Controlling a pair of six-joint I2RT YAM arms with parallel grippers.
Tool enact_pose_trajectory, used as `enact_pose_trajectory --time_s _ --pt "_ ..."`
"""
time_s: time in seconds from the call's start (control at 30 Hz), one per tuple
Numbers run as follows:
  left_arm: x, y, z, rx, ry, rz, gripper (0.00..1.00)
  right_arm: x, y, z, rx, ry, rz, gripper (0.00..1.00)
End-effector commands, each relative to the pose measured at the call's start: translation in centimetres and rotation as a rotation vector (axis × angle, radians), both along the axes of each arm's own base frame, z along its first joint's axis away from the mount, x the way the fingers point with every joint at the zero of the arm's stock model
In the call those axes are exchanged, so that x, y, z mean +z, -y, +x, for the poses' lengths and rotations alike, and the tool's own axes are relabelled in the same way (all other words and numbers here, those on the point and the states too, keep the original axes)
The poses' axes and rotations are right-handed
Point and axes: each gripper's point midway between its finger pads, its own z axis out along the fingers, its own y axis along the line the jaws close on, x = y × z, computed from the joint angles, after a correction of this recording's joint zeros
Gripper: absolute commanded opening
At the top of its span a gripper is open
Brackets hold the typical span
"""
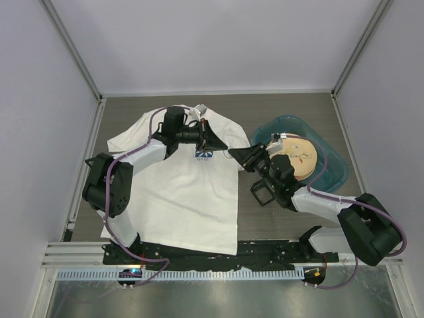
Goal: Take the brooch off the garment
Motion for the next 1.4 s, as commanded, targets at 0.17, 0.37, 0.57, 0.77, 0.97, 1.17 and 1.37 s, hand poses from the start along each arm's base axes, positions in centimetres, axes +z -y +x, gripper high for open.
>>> enact_pose_trajectory --time_s 0.17,0.37,0.57,0.77,0.97,1.17,1.37 --pt "3.1 0.9 -1.2 -0.058 0.069 -0.063 0.00 2.6 -0.3 1.0 -0.046 0.044 0.073 0.27" --pt "3.2 1.0 -1.4 -0.063 0.073 -0.065 0.00 2.6 -0.5 1.3 -0.054 0.039 0.075 0.27" --pt "3.1 1.2 -1.6 -0.067 0.069 -0.063 0.00 2.8 -1.1 1.5 -0.060 0.032 0.086 0.27" --pt "2.9 1.4 -1.8 -0.075 0.062 -0.061 0.00 3.8 -2.0 1.4 -0.049 0.041 0.122 0.27" --pt "2.7 1.4 -1.7 -0.073 0.060 -0.055 0.00 4.4 -1.2 0.9 -0.065 0.050 0.129 0.33" --pt "2.4 1.3 -1.7 -0.069 0.054 -0.043 0.00 3.8 0.3 -0.1 -0.098 0.042 0.075 0.46" --pt "2.5 1.1 -1.4 -0.064 0.054 -0.041 0.00 3.2 2.0 -1.1 -0.100 0.034 -0.006 0.60"
